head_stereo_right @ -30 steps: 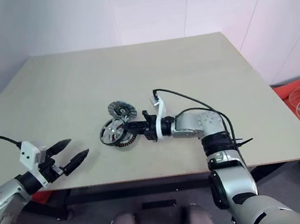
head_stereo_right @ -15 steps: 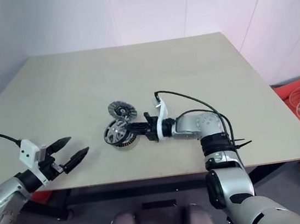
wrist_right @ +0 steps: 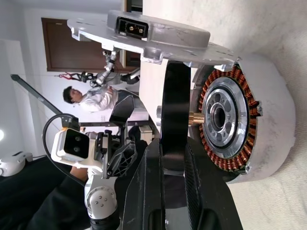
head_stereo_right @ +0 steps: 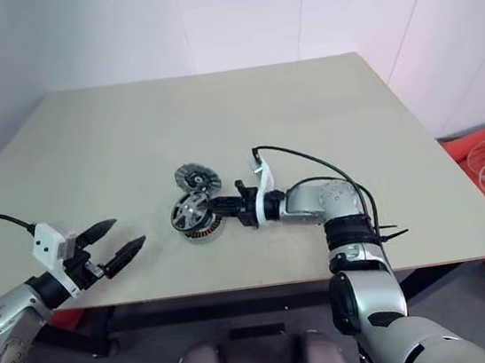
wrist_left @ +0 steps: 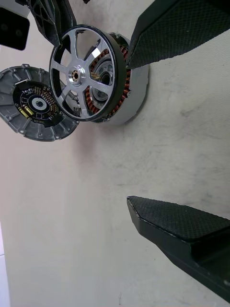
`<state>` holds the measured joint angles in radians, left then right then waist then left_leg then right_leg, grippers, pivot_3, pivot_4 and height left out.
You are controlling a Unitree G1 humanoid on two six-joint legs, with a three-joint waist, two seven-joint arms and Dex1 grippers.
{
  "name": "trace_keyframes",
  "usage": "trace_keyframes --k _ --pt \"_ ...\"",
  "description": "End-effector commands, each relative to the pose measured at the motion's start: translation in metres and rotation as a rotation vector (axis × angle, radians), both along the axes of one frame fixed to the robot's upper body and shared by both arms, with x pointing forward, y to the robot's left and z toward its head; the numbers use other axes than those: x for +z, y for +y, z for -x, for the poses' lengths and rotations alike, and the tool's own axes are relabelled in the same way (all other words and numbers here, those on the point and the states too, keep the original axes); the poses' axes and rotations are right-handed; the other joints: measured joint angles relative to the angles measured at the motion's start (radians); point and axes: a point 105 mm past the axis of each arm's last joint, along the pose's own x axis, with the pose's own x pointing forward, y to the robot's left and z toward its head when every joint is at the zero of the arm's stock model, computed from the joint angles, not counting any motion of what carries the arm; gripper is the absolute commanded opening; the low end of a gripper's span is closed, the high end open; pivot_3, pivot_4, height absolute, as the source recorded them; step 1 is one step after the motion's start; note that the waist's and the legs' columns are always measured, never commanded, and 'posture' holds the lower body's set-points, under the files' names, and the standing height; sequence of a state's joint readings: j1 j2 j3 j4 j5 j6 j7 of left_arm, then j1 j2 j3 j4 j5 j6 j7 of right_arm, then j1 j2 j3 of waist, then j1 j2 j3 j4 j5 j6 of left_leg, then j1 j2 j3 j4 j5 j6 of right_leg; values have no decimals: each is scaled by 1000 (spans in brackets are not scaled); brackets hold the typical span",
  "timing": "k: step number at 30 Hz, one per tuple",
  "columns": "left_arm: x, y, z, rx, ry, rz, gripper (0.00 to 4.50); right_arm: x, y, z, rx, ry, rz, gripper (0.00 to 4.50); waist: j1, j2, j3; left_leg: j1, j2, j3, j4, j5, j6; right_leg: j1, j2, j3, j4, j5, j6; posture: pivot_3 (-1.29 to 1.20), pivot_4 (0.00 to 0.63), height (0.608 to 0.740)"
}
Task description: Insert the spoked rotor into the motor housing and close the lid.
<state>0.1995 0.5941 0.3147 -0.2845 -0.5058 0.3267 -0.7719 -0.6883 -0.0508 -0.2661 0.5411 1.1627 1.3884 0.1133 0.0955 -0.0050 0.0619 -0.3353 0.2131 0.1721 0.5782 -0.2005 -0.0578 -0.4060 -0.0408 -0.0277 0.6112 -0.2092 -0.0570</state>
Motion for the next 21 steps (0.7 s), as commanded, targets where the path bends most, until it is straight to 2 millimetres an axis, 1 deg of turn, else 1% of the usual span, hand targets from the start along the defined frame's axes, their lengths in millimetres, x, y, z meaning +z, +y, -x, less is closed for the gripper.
trace_keyframes --k 1,13,15,21 --pt "9 -2 -2 -10 -37 -7 4500 11 2 -4 2 -28 -32 241 0 0 0 0 0 0 0 0 0 0 0 0 0 0 0 0 0 740" --pt "9 -5 -5 -14 -42 -3 4500 12 1 -7 -6 -43 -24 241 0 0 0 1 0 0 0 0 0 0 0 0 1 0 0 0 0 740" --pt "9 -5 -5 -16 -43 -2 4500 13 1 -7 -6 -45 -26 982 1 0 0 1 0 0 1 0 0 0 0 0 2 0 0 0 0 740" --pt "8 -7 -6 -18 -45 0 4500 15 2 -7 -4 -52 -32 2959 1 0 0 1 0 0 2 0 0 0 0 0 3 0 0 0 0 740"
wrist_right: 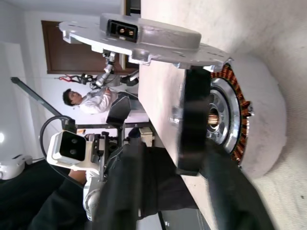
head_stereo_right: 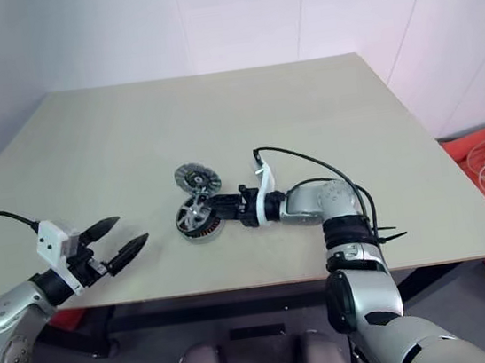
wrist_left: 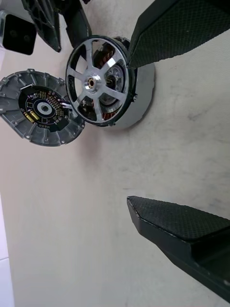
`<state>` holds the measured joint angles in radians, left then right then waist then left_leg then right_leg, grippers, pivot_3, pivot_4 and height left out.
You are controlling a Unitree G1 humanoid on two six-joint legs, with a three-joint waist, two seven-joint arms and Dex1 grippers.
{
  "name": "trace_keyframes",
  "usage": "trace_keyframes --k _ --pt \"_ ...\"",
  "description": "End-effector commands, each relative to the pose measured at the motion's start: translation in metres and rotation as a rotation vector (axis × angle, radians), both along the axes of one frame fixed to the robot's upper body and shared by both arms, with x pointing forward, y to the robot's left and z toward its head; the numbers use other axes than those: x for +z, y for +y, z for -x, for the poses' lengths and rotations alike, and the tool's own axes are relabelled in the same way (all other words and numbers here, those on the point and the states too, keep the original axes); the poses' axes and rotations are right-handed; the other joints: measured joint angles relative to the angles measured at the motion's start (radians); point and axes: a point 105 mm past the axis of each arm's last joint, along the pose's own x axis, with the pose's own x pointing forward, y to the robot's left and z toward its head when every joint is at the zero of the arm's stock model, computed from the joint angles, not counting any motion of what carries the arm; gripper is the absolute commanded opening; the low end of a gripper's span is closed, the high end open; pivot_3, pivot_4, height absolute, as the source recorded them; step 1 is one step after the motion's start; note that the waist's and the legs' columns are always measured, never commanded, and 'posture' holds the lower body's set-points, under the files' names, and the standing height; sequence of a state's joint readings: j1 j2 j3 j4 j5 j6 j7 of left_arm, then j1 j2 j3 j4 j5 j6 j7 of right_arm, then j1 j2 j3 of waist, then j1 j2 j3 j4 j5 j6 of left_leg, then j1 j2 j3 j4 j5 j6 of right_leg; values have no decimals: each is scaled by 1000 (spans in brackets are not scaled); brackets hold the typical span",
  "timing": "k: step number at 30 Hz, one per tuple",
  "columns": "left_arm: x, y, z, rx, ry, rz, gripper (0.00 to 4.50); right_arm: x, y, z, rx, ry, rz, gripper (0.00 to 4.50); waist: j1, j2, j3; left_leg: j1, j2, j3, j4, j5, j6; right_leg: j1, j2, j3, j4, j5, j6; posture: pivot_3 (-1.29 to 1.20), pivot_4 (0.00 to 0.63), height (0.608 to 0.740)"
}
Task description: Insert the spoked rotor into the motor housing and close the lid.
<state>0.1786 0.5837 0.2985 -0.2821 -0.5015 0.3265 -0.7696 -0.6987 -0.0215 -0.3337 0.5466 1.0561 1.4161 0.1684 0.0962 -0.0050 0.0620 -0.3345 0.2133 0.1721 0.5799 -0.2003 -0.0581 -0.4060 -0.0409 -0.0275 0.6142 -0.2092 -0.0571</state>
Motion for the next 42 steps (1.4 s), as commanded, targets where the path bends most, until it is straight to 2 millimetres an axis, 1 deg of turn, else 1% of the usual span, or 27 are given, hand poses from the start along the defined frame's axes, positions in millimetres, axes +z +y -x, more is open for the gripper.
trace_keyframes --k 1,3,4,5,13,17,20,24,27,29,32,34,37,42 --pt "7 -2 -3 -6 -35 -9 4500 17 3 -5 4 -62 -19 3303 0 0 0 0 0 0 0 0 0 0 0 0 0 0 0 0 0 740" --pt "7 -2 -3 -6 -36 -9 4500 18 2 -5 4 -68 -14 3947 0 0 0 0 0 0 0 0 0 0 0 0 1 0 0 0 0 740" --pt "7 -2 -3 -6 -36 -8 4500 20 2 -5 7 -73 -18 4370 0 0 0 0 0 0 0 0 0 0 0 0 1 0 0 0 0 740" --pt "7 -2 -3 -6 -37 -8 4500 22 1 -5 11 -78 -22 4446 0 0 0 1 0 0 0 0 0 0 0 0 1 0 0 0 0 740" --pt "5 -6 -5 -16 -36 1 4500 46 -1 4 48 -143 -62 4446 2 0 0 0 0 0 0 0 -1 0 0 0 1 0 0 0 0 740" --pt "5 -8 -7 -24 -36 5 4500 52 -6 9 62 -179 -48 4446 3 0 0 0 0 0 0 0 -1 0 0 0 1 0 0 0 0 740" --pt "4 -10 -9 -30 -36 7 4500 51 -11 9 60 -192 -21 4446 3 0 0 0 0 0 0 0 -1 0 0 0 1 0 0 0 0 740" --pt "3 -11 -10 -35 -36 9 4500 40 -28 9 47 -198 71 4446 6 0 0 0 -1 0 0 0 -1 0 -1 0 1 0 0 0 0 740" --pt "3 -12 -11 -37 -37 9 4500 33 -35 12 56 -201 121 4446 6 0 0 0 -1 0 0 0 -1 0 -1 0 1 0 0 0 0 740" --pt "4 -12 -11 -39 -39 10 4500 29 -38 13 62 -203 148 4446 5 0 0 0 -1 0 0 0 -1 0 -1 0 1 0 0 0 0 740" --pt "4 -12 -12 -41 -41 10 4500 31 -38 12 60 -208 145 4446 3 0 0 0 -1 0 0 0 -1 0 -1 0 1 0 0 0 0 740" --pt "4 -12 -13 -43 -43 10 4500 37 -35 12 66 -246 138 4446 3 0 0 0 -1 0 0 0 -1 0 -1 0 1 0 0 0 0 740" --pt "4 -13 -14 -43 -45 10 4500 41 -33 14 95 -381 228 4446 4 0 0 0 -1 0 0 0 -1 0 -1 0 1 0 0 0 0 740" --pt "5 -13 -14 -43 -46 9 4500 46 -35 9 122 -565 337 4446 9 0 0 0 -1 -1 0 0 -1 1 -1 0 1 0 0 0 0 740"
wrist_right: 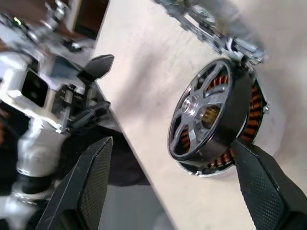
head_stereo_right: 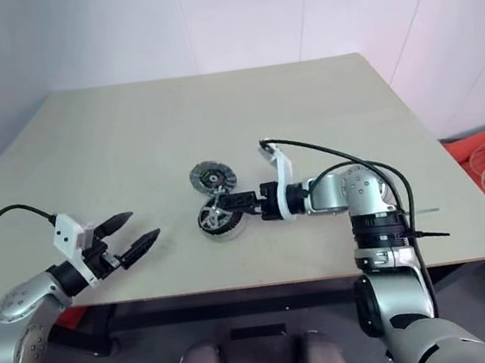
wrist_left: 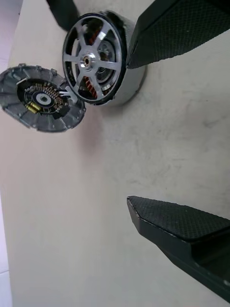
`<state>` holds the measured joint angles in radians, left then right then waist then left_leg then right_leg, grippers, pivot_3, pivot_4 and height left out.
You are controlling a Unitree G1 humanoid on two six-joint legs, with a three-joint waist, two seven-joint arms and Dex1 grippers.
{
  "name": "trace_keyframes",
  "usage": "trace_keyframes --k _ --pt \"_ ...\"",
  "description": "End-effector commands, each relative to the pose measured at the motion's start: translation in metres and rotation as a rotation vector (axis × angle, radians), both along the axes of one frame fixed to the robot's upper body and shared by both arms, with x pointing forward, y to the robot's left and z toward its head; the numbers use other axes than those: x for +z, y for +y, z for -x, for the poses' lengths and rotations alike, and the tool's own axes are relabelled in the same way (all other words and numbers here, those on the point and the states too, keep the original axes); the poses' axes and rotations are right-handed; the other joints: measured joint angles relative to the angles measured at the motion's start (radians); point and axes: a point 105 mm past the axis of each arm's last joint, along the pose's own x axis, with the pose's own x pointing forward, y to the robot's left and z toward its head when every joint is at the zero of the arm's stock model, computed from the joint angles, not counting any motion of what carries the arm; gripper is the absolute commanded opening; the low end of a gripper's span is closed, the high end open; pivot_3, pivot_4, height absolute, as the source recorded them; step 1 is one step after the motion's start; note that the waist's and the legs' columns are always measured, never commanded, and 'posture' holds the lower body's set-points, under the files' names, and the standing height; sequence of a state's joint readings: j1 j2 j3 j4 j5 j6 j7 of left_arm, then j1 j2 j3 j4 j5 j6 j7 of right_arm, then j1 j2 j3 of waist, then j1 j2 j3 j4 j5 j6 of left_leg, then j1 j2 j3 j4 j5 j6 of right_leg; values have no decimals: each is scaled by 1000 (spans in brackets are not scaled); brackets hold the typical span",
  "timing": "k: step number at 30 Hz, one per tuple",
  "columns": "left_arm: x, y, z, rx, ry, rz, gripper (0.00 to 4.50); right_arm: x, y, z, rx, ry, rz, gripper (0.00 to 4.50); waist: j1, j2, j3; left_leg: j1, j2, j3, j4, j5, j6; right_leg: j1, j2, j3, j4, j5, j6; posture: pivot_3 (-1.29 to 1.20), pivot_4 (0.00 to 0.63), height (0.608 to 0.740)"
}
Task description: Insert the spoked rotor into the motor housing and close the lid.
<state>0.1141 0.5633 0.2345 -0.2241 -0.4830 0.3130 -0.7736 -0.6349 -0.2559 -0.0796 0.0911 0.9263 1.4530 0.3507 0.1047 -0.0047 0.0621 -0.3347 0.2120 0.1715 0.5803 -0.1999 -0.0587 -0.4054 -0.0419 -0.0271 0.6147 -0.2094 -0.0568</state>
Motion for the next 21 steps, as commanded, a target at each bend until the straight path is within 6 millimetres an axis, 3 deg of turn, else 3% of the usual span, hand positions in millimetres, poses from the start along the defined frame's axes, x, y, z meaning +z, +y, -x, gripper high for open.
trace_keyframes --k 1,8,18,21 --pt "11 0 -2 -5 -53 -13 4500 20 0 -6 34 -190 30 4446 0 0 0 0 0 0 0 0 0 0 0 0 0 0 0 0 0 740" --pt "12 -1 -4 -11 -52 -13 4500 4 -12 -10 85 -321 200 4446 -3 0 0 0 0 0 0 0 0 1 0 0 0 0 0 0 0 740" --pt "11 -2 -5 -16 -54 -13 4500 19 -4 -14 122 -514 140 4446 -7 0 0 0 0 0 1 0 1 2 0 0 0 0 0 0 0 740" --pt "11 -3 -6 -17 -54 -12 4500 23 2 -15 136 -578 128 3799 -8 0 0 0 1 0 1 0 1 2 0 0 0 0 0 0 0 740"
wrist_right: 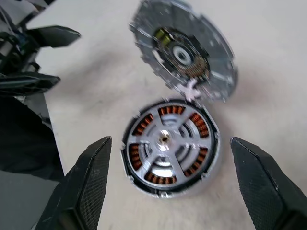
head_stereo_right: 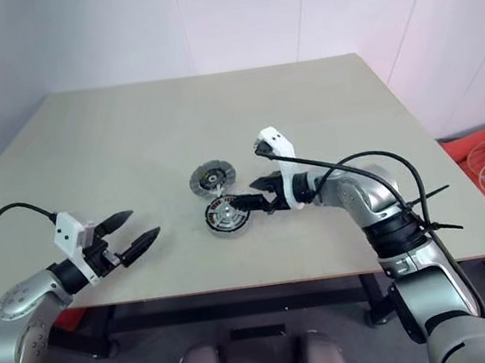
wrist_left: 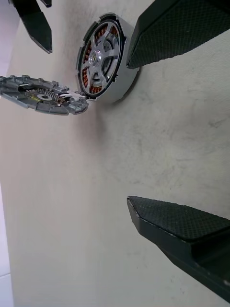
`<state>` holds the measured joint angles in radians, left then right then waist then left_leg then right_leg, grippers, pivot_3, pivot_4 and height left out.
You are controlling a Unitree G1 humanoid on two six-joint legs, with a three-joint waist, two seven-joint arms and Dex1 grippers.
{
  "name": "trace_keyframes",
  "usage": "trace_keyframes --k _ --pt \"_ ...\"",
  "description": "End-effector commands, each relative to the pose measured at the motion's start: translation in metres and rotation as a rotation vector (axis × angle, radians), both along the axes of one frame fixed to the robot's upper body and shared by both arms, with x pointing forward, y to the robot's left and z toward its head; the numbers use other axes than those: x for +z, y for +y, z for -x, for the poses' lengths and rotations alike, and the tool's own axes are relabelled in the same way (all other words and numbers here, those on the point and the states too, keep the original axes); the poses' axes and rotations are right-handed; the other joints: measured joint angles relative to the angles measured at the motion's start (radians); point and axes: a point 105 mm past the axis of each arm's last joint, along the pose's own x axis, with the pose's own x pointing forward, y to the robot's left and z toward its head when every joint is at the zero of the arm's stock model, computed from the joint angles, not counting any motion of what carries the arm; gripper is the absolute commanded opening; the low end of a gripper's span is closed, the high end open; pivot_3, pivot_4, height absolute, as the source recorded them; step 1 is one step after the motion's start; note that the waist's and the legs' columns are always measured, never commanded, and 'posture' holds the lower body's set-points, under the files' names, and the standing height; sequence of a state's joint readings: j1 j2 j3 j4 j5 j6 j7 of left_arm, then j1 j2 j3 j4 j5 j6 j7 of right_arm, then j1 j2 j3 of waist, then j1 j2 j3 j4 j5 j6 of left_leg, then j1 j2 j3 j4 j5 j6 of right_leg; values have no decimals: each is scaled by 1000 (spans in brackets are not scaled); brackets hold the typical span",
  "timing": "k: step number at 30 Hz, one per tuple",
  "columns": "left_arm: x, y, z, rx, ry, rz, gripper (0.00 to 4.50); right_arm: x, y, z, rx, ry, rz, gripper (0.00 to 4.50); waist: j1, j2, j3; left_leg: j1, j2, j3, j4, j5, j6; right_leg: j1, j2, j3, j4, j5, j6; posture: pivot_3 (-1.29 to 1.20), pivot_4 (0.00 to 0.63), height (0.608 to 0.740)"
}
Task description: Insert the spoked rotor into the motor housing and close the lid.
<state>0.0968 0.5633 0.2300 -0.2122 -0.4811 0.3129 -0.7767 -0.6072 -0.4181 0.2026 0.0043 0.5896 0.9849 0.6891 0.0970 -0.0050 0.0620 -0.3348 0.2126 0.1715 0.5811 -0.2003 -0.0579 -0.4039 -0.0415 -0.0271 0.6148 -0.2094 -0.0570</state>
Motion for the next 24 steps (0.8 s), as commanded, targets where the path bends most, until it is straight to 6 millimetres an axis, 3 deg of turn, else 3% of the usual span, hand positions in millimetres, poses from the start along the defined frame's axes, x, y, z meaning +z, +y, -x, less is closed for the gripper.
trace_keyframes --k 1,10,11,18,21,24 --pt "10 -2 -2 -12 -49 -12 4500 18 11 2 64 -139 -26 3510 0 0 0 0 0 0 0 0 0 0 0 0 0 0 0 0 0 740" --pt "9 -3 0 -10 -46 -9 4500 4 35 4 172 -290 21 220 -2 0 0 0 0 0 0 0 0 0 0 0 0 0 0 0 0 740" --pt "9 -3 0 -11 -46 -8 4500 0 37 2 171 -298 38 37 -2 0 0 0 0 0 0 0 1 0 0 0 0 0 0 0 0 740" --pt "9 -3 0 -9 -47 -6 4500 -35 41 -6 165 -241 121 37 -3 0 0 1 0 0 1 0 1 0 0 0 1 0 0 0 0 740" --pt "9 -4 1 -9 -47 -5 4500 -65 32 -4 173 -167 226 37 -5 -1 -1 0 0 0 1 0 1 1 0 0 2 0 0 0 0 740" --pt "9 -5 1 -9 -47 -4 4500 -66 31 -3 175 -171 226 37 -5 -2 -3 3 1 0 1 -2 3 4 0 0 2 0 0 0 0 740"
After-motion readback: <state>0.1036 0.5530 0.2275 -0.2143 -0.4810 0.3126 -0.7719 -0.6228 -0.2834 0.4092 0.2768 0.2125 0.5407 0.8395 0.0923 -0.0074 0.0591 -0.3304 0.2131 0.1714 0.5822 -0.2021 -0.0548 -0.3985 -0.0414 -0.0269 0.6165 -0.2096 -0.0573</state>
